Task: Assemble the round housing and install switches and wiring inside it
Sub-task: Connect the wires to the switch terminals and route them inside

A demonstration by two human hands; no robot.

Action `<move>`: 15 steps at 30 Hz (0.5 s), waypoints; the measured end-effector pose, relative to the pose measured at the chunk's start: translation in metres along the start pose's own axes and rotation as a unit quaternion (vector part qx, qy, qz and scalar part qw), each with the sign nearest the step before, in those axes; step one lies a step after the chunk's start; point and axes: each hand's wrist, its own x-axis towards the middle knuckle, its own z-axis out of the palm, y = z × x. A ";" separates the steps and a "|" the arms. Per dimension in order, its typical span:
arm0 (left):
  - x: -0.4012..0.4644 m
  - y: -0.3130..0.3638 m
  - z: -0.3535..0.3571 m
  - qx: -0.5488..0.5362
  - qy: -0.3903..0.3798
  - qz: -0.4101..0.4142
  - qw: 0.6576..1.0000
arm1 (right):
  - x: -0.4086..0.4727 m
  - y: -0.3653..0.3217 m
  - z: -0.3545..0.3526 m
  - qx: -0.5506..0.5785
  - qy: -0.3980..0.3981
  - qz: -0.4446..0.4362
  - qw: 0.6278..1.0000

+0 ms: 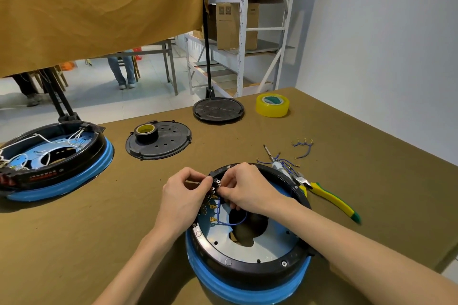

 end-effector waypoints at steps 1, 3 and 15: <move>0.000 -0.001 0.000 -0.011 -0.004 0.000 1.000 | -0.001 -0.001 0.000 0.000 0.002 0.002 1.000; 0.000 -0.004 0.000 -0.033 -0.006 -0.001 0.999 | -0.002 -0.002 0.000 0.001 0.003 0.009 1.000; -0.002 -0.004 -0.001 -0.059 -0.002 -0.004 0.998 | -0.001 -0.003 0.002 -0.029 0.011 -0.004 1.000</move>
